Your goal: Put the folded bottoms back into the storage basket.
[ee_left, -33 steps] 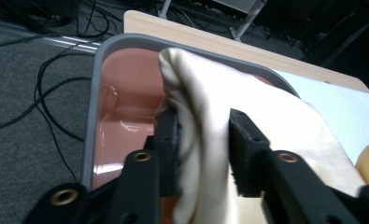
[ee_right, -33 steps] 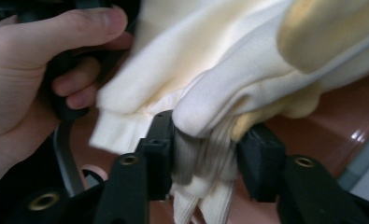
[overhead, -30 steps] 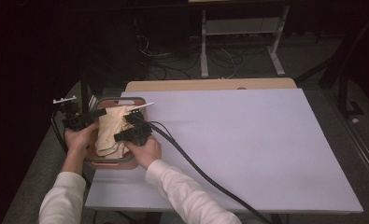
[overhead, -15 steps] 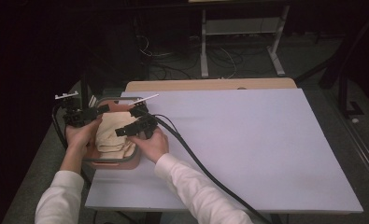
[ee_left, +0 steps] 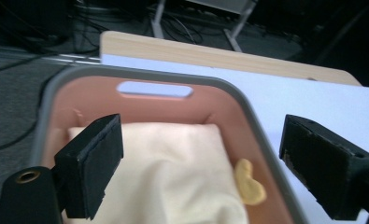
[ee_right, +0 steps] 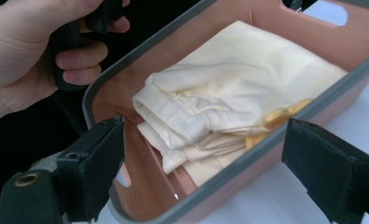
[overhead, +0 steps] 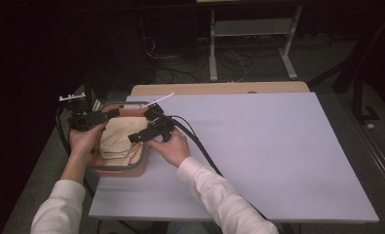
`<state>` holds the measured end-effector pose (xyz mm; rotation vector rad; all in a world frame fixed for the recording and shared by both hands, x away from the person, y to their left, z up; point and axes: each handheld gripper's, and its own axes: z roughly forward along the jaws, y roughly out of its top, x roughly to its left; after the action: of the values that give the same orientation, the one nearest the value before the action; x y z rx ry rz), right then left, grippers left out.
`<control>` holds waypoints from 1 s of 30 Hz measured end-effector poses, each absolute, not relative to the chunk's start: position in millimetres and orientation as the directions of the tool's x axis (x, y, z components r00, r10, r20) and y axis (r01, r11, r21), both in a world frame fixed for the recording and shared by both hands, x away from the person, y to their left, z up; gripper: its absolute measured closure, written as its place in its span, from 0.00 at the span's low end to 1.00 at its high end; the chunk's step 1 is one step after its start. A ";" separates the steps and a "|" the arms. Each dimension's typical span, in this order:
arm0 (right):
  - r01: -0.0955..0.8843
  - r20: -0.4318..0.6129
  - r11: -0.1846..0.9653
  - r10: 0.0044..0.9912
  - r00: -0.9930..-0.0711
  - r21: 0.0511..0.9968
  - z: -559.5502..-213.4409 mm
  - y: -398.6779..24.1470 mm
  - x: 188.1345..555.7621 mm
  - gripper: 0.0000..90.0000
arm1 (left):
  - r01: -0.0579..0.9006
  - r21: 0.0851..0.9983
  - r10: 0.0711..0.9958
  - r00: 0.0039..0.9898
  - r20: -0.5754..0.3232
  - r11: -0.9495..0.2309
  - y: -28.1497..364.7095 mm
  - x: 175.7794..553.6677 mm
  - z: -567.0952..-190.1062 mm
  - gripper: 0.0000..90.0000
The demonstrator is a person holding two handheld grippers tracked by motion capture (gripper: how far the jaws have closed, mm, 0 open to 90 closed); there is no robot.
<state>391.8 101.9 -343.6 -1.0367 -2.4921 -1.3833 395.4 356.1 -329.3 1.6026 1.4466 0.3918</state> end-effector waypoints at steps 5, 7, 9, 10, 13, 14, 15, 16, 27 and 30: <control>0.599 0.389 0.352 0.510 -0.767 0.719 -340.2 88.2 392.1 0.03 | 0.617 0.781 0.898 0.288 -0.334 0.093 347.8 391.6 -323.9 0.07; 0.594 0.381 0.354 0.514 -0.769 0.722 -338.7 83.2 391.7 0.01 | 0.619 0.781 0.895 0.297 -0.332 0.084 344.7 390.3 -322.9 0.05; 0.590 0.373 0.356 0.516 -0.771 0.725 -337.8 77.8 391.4 0.00 | 0.626 0.776 0.893 0.303 -0.334 0.078 341.1 389.7 -322.6 0.01; 0.593 0.373 0.356 0.521 -0.768 0.722 -337.3 75.1 391.2 0.00 | 0.629 0.775 0.892 0.308 -0.332 0.071 339.6 389.1 -322.3 0.00; 0.594 0.377 0.350 0.520 -0.766 0.724 -336.2 66.2 391.6 0.00 | 0.620 0.782 0.887 0.324 -0.328 0.063 335.0 386.6 -321.7 0.00; 0.595 0.378 0.348 0.521 -0.765 0.724 -335.7 63.2 391.6 0.00 | 0.617 0.785 0.887 0.330 -0.323 0.057 333.8 385.7 -321.5 0.00; 0.594 0.378 0.346 0.520 -0.766 0.727 -335.6 60.4 391.7 0.00 | 0.613 0.788 0.887 0.336 -0.317 0.049 332.2 384.7 -321.2 0.00; 0.591 0.375 0.342 0.521 -0.766 0.731 -335.4 54.7 392.0 0.00 | 0.610 0.791 0.887 0.342 -0.309 0.041 330.6 383.5 -320.9 0.00; 0.575 0.360 0.329 0.527 -0.770 0.749 -336.2 26.6 392.2 0.00 | 0.580 0.814 0.869 0.416 -0.269 -0.026 307.4 369.4 -319.3 0.00; 0.572 0.356 0.321 0.531 -0.769 0.755 -336.4 16.9 391.8 0.00 | 0.572 0.819 0.862 0.434 -0.261 -0.039 302.6 366.7 -319.4 0.00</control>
<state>391.8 16.9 -336.4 -1.0519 -2.5183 -1.4674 366.7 302.6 -319.4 1.7256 1.2479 0.3781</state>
